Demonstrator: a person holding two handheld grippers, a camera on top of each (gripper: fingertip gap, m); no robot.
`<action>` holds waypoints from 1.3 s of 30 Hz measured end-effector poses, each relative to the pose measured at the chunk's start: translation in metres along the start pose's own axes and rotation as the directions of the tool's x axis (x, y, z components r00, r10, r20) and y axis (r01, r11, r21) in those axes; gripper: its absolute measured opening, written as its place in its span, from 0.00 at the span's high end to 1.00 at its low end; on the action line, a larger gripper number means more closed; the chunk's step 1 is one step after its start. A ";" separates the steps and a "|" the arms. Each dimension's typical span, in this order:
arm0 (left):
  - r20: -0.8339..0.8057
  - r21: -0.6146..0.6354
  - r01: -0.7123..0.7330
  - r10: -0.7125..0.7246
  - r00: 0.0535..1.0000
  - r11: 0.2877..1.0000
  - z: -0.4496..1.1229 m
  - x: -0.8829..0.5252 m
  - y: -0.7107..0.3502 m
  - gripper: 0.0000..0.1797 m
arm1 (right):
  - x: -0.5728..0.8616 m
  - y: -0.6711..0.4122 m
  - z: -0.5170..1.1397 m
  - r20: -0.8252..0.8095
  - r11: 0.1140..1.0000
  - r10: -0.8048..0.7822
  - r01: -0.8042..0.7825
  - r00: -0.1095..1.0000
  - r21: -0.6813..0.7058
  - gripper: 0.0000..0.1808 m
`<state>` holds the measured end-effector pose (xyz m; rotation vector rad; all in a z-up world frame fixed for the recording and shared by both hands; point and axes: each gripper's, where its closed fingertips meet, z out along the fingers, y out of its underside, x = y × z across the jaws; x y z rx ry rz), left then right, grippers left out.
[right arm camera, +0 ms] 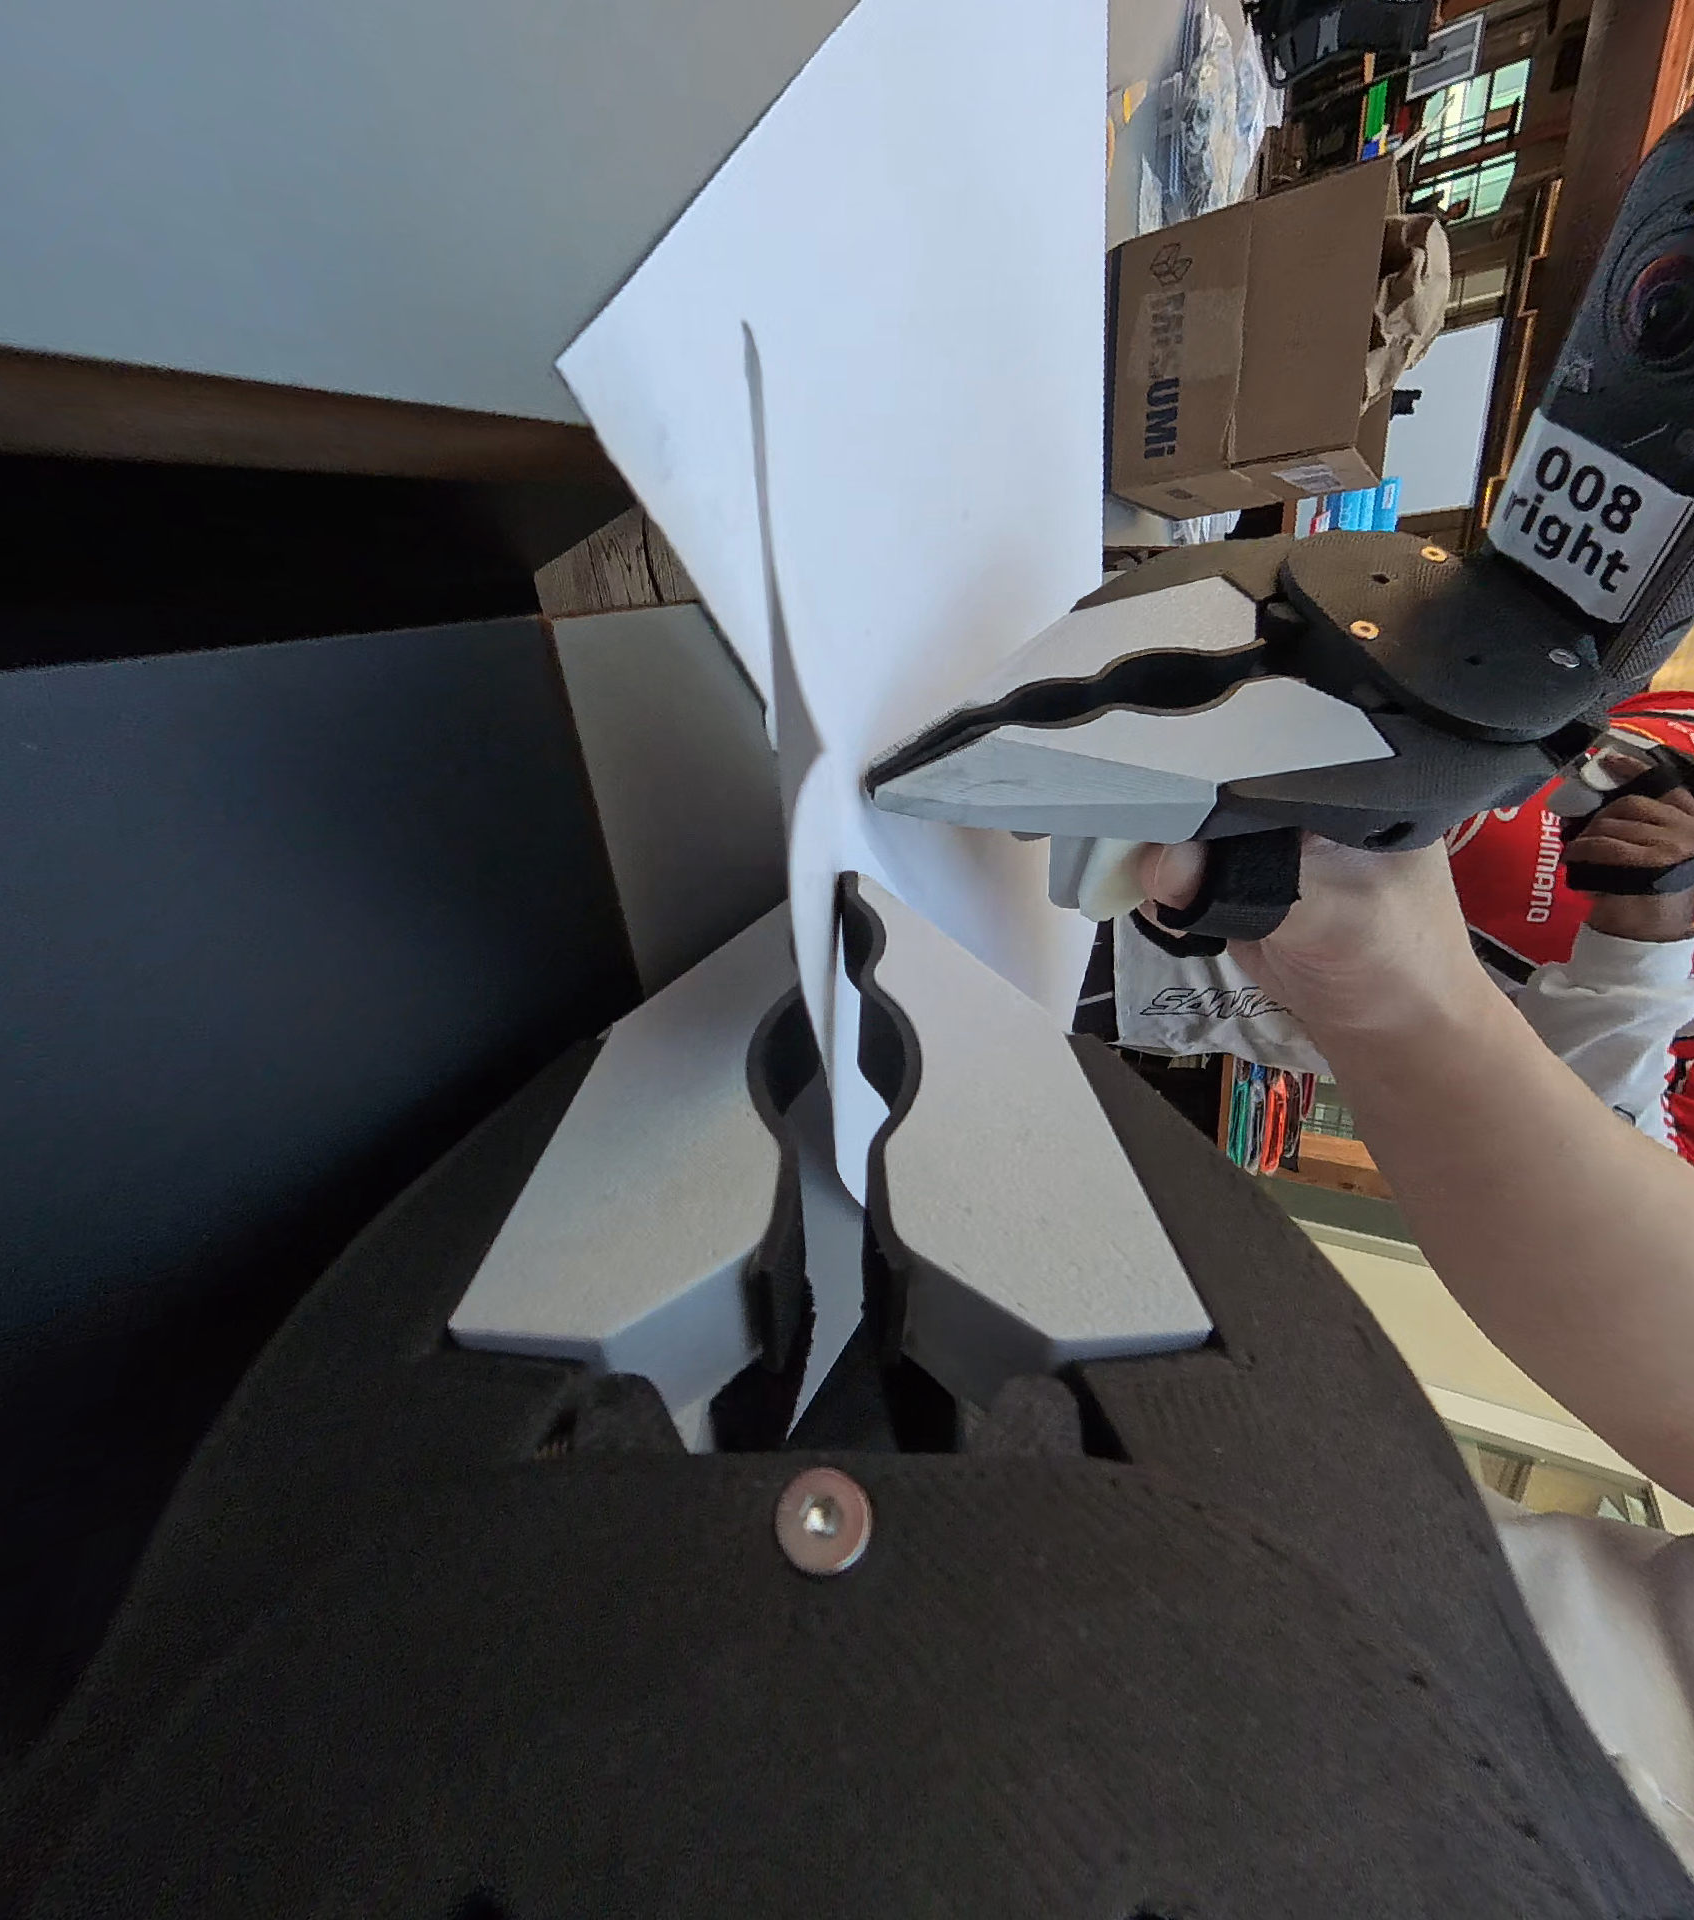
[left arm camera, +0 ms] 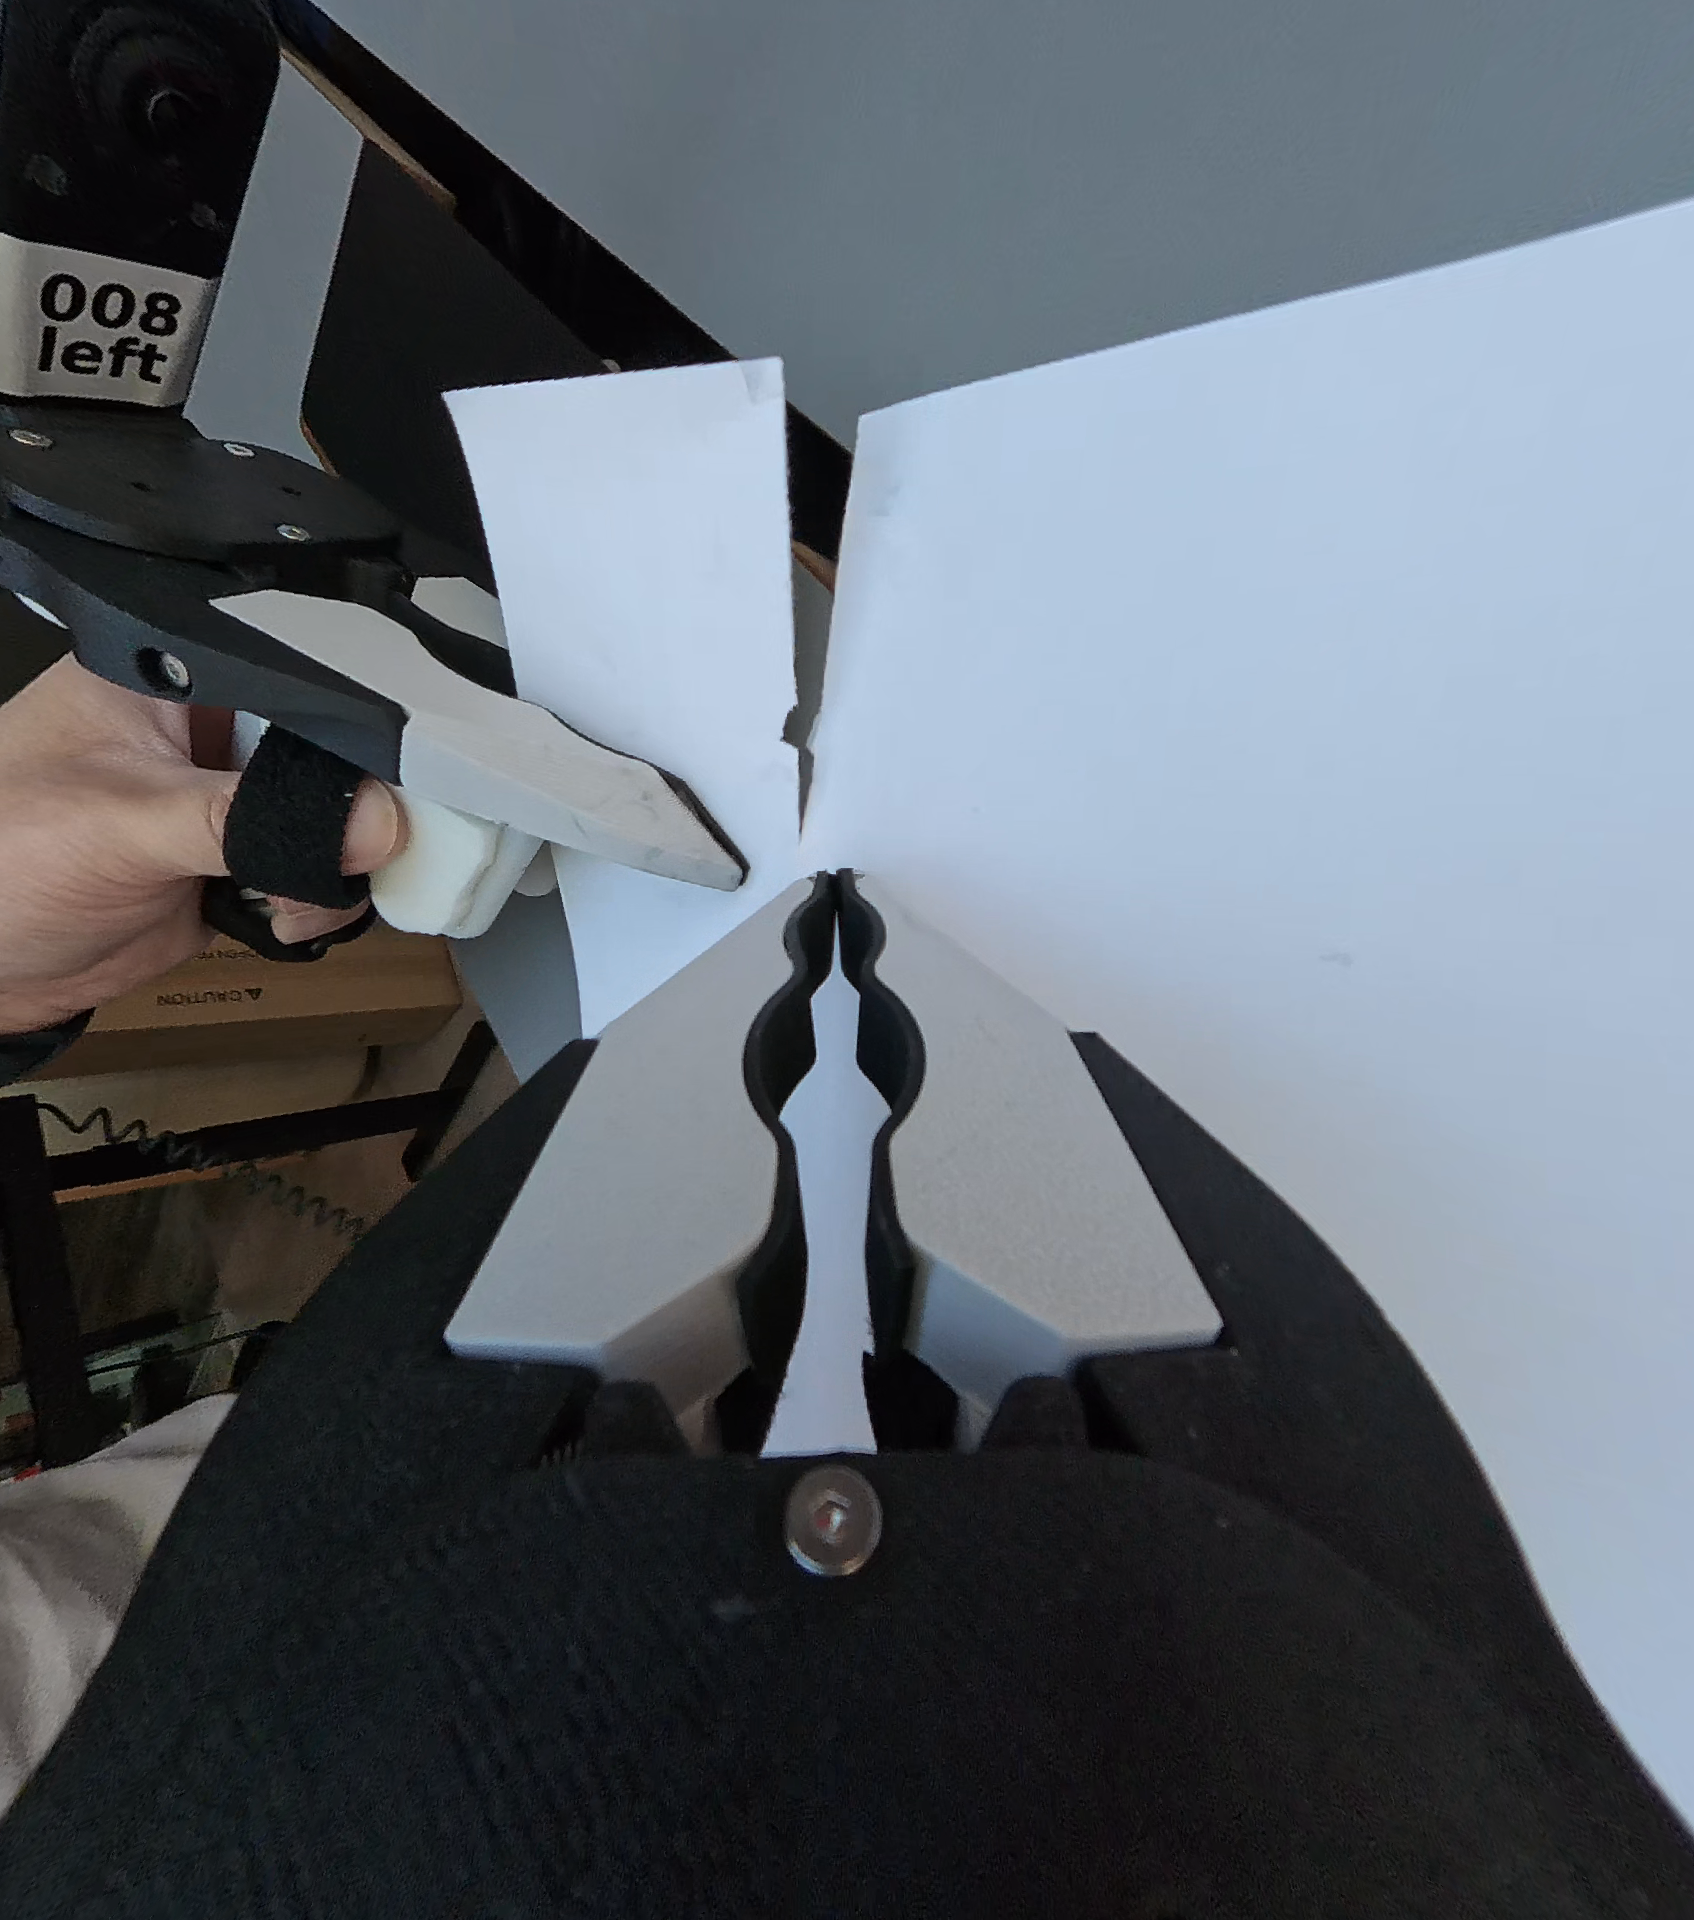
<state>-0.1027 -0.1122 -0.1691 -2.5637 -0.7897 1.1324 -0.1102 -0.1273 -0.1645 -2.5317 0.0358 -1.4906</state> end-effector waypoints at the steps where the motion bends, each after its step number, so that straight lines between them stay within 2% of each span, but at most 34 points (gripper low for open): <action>1: -0.006 0.001 0.016 -0.016 1.000 1.000 0.001 0.000 -0.001 1.00 | 0.000 0.000 0.000 0.001 1.000 0.005 -0.005 1.000 -0.005 1.00; 6: 0.003 0.015 0.034 -0.034 0.999 0.999 0.005 -0.002 -0.003 0.99 | 0.000 0.001 0.000 0.014 1.000 0.018 -0.017 1.000 -0.026 1.00; 10: -0.010 0.059 0.005 -0.004 1.000 0.998 0.005 -0.001 -0.002 0.99 | -0.001 0.000 0.000 0.035 0.999 -0.018 0.016 0.999 0.046 1.00; 15: -0.095 0.082 0.046 -0.039 0.995 0.996 0.005 -0.001 -0.002 0.99 | 0.001 0.001 0.001 0.023 0.988 -0.072 0.068 0.997 0.140 1.00; 23: -0.123 0.106 0.049 -0.036 0.992 0.993 0.006 0.000 -0.002 0.99 | 0.000 0.001 0.001 0.056 0.985 -0.062 0.052 0.996 0.166 1.00; 26: -0.084 0.133 0.028 -0.017 0.996 0.991 0.005 -0.001 -0.003 0.99 | 0.001 0.000 0.001 0.030 0.981 -0.069 0.063 0.997 0.185 1.00; 29: -0.022 0.083 -0.006 0.007 1.000 0.997 0.005 -0.002 -0.004 1.00 | 0.001 0.001 0.000 0.008 0.986 -0.070 0.068 0.998 0.150 1.00; 33: 0.018 0.100 -0.072 0.071 0.997 0.992 0.007 -0.002 -0.007 1.00 | 0.000 0.001 0.001 0.037 0.994 -0.029 0.024 0.999 0.111 1.00; 39: 0.025 0.122 -0.107 0.105 0.994 0.987 0.007 -0.002 -0.006 0.99 | 0.000 0.001 0.000 0.022 0.991 -0.032 0.029 0.999 0.129 1.00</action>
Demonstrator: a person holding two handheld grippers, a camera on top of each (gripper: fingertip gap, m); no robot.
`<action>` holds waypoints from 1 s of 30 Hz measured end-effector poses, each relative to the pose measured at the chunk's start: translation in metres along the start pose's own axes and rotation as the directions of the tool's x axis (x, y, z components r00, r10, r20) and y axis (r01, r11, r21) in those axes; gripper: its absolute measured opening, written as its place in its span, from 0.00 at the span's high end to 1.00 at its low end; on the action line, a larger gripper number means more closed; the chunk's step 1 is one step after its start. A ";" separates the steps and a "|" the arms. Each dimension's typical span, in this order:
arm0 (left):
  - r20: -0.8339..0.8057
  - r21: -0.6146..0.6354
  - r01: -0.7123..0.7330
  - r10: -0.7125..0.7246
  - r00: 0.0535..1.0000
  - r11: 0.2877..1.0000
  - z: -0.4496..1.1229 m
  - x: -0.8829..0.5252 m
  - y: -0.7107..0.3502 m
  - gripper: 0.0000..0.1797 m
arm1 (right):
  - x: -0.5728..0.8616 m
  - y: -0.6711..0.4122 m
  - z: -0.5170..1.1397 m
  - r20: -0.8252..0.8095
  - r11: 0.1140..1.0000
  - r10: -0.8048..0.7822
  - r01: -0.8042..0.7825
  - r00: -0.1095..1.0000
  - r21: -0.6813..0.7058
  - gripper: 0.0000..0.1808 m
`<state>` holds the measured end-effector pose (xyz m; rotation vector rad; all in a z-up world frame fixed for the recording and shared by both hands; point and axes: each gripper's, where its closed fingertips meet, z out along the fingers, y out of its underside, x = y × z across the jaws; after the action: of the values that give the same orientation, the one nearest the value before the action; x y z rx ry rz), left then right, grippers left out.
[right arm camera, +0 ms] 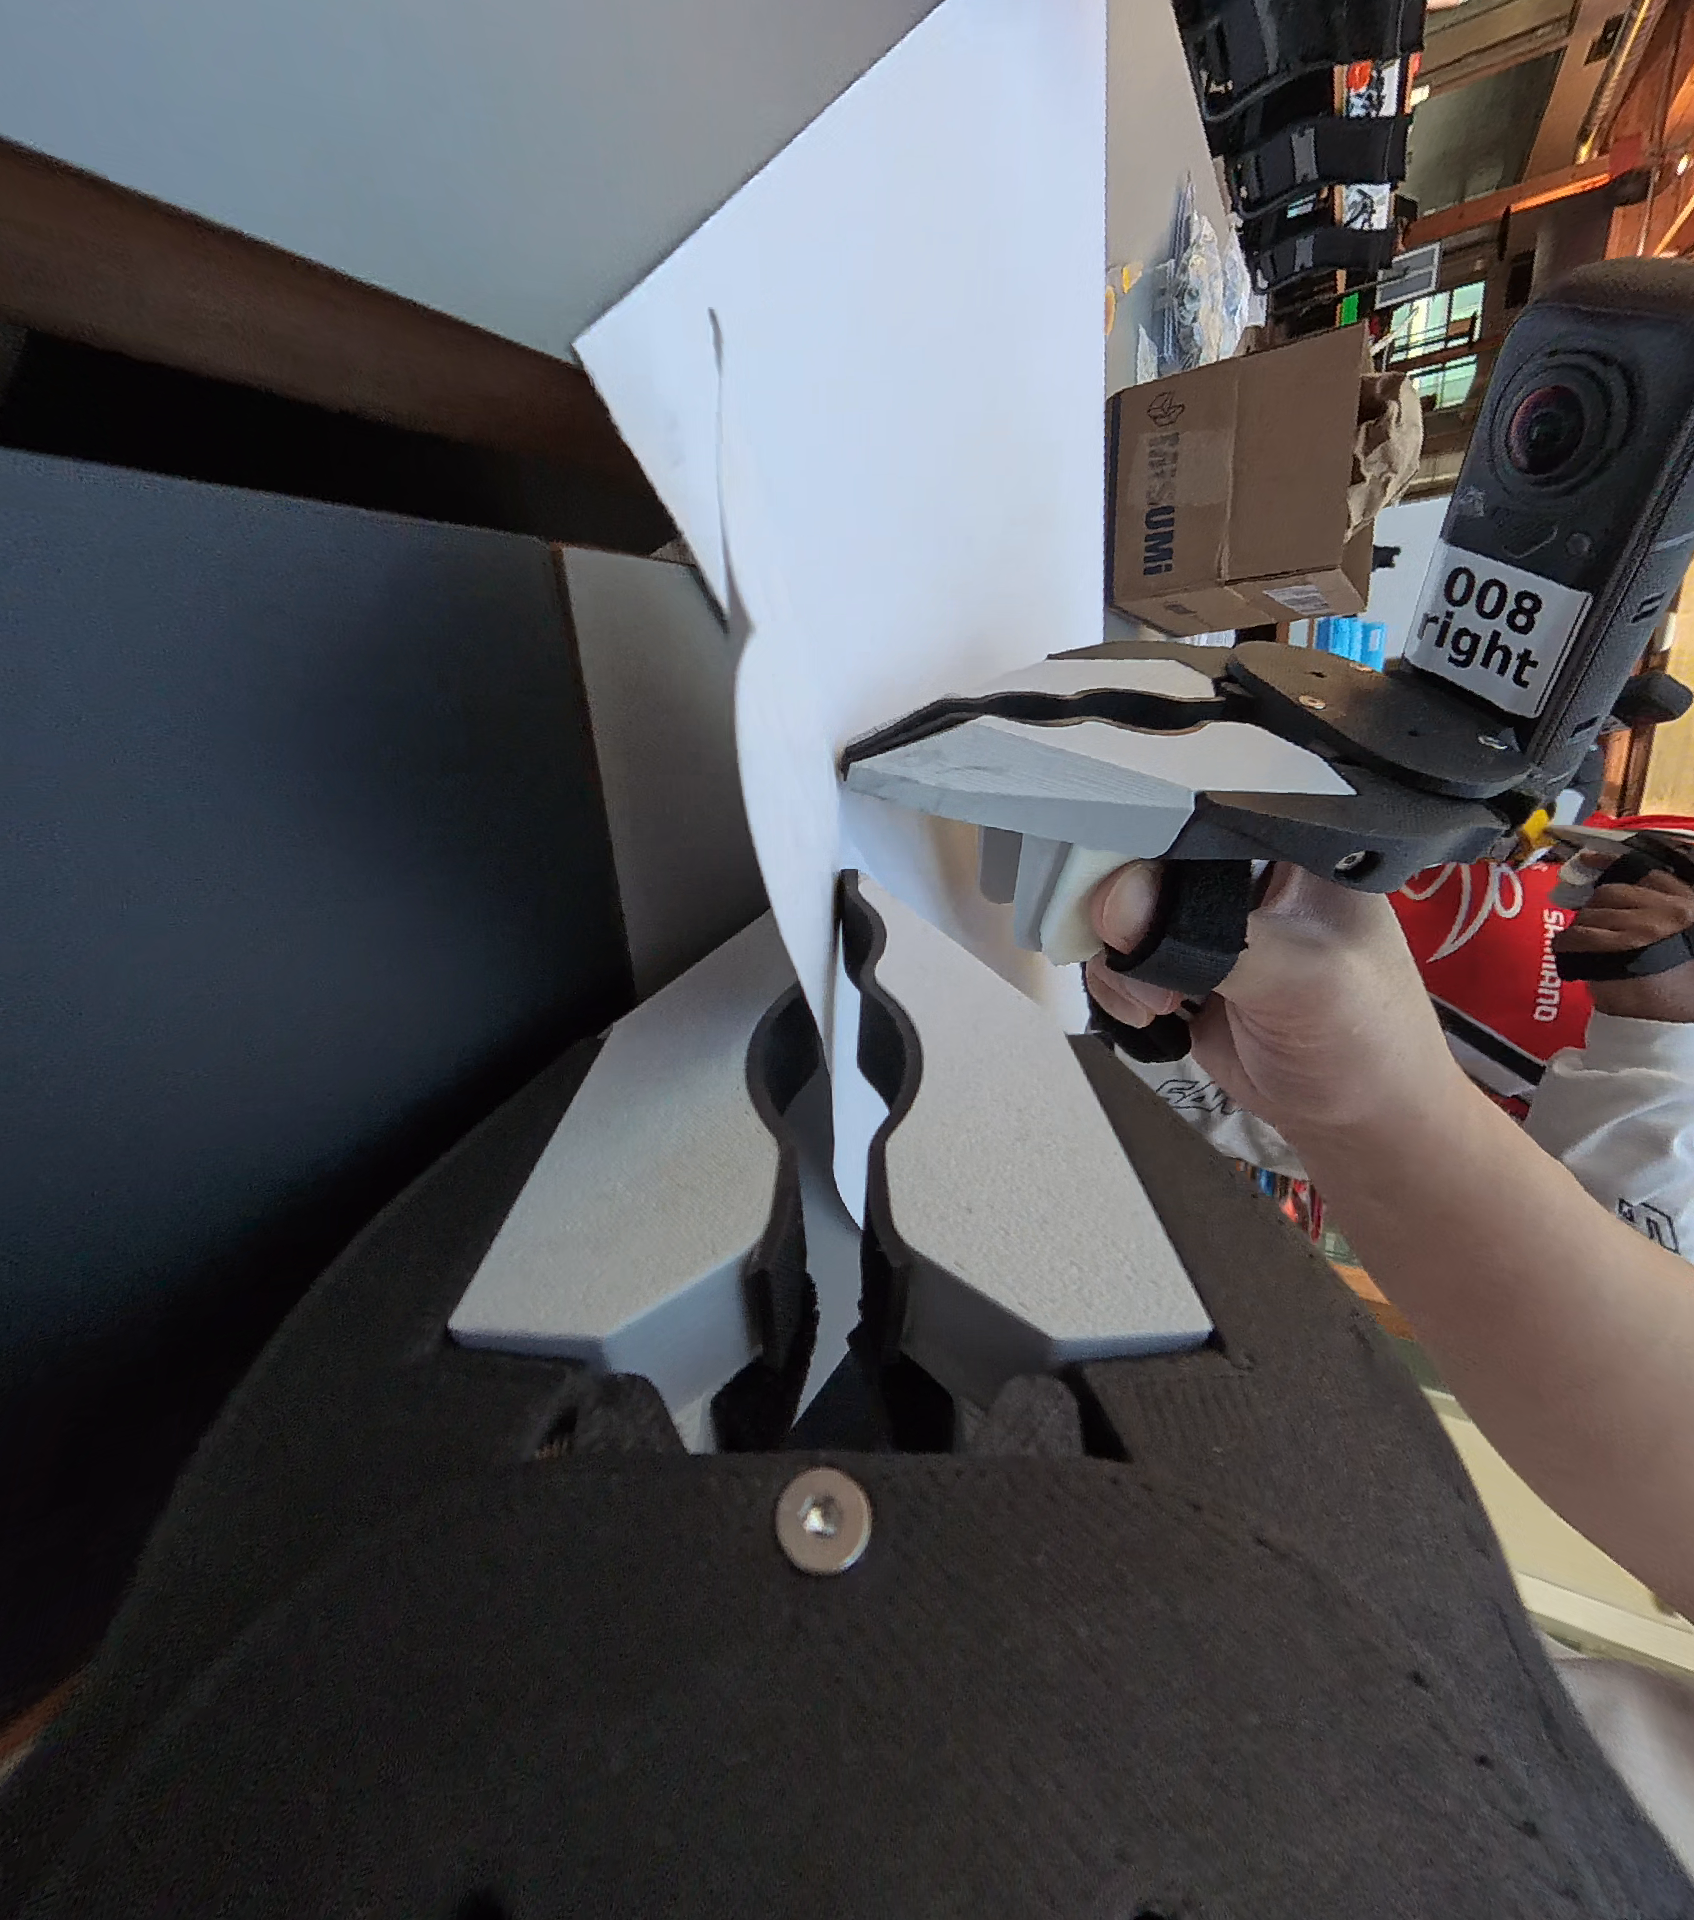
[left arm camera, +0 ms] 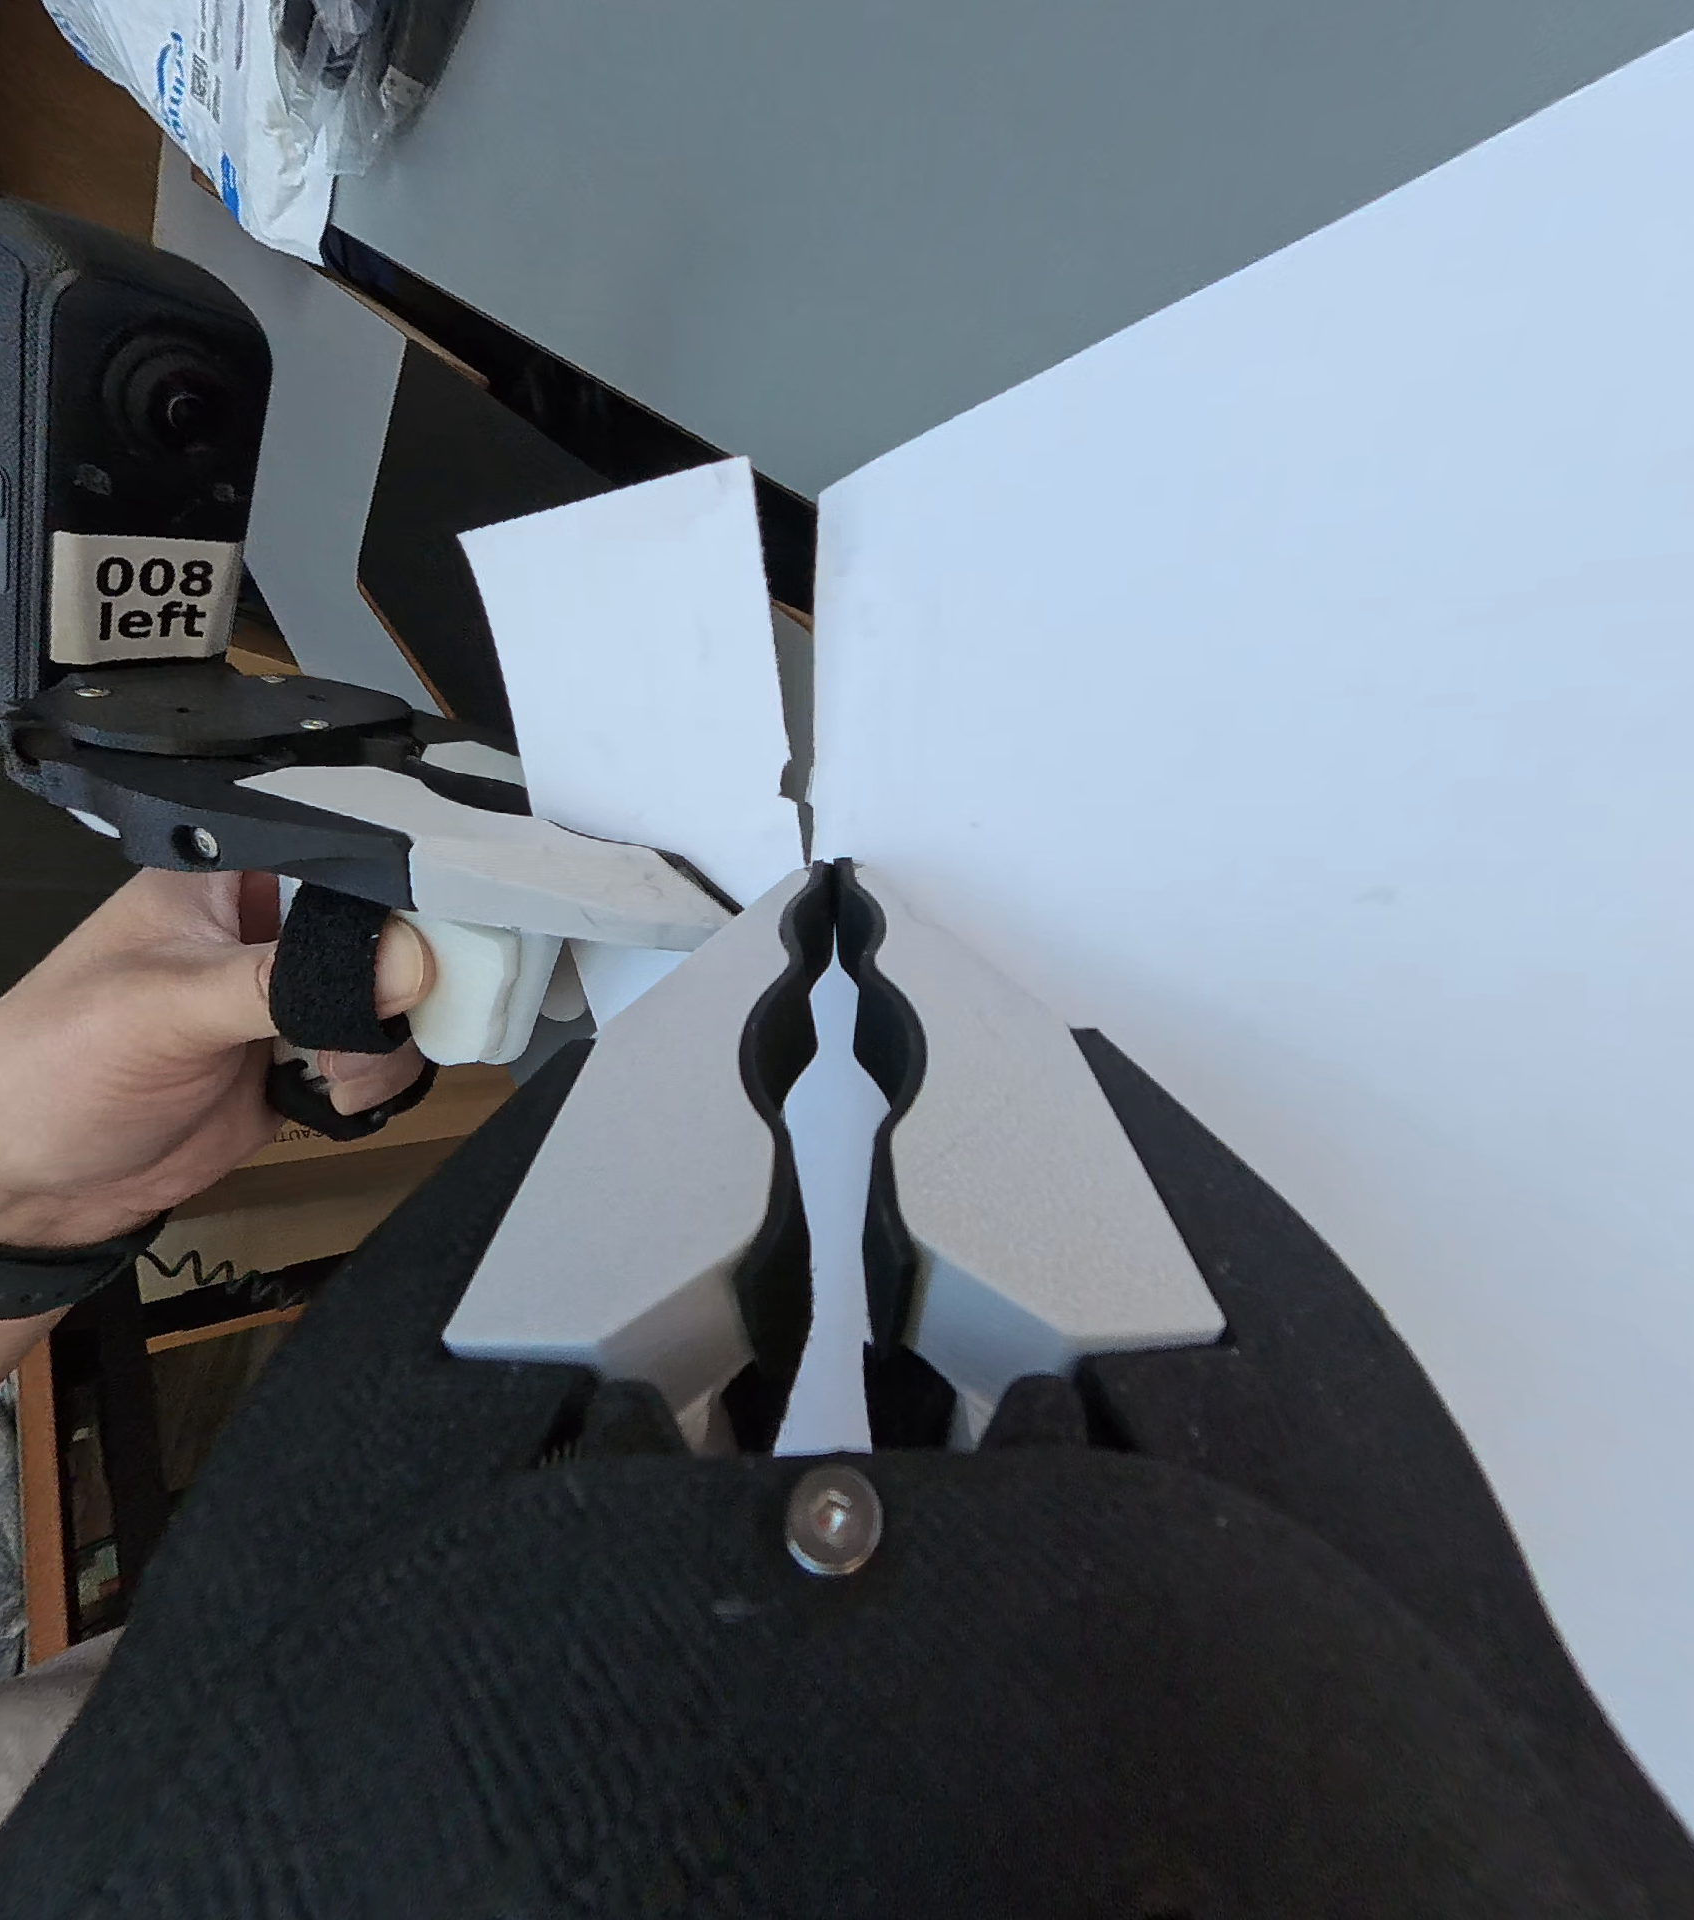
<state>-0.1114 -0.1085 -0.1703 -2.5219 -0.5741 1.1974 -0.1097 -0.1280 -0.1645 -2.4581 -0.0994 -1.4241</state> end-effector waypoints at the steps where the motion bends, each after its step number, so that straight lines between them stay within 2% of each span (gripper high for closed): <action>1: -0.005 -0.003 -0.007 0.007 1.000 1.000 0.000 0.000 0.000 0.99 | 0.000 0.000 0.000 -0.014 1.000 -0.015 0.015 1.000 0.008 1.00; 7: -0.008 0.009 -0.028 0.028 1.000 1.000 0.000 0.000 0.000 0.99 | 0.001 -0.001 0.000 -0.045 0.997 -0.067 0.069 0.997 0.040 1.00; 18: -0.031 0.030 -0.009 0.010 0.999 1.000 0.000 0.001 0.000 0.99 | -0.001 0.000 0.001 0.087 0.991 0.078 -0.086 0.993 0.099 1.00; 30: -0.043 0.039 0.011 -0.009 0.999 0.999 0.000 0.000 0.000 0.99 | -0.001 0.000 0.001 0.066 0.991 0.028 -0.037 0.997 0.126 1.00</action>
<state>-0.1112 -0.1082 -0.1706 -2.5027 -0.5474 1.1376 -0.1095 -0.1278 -0.1652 -2.3904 -0.1585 -1.2842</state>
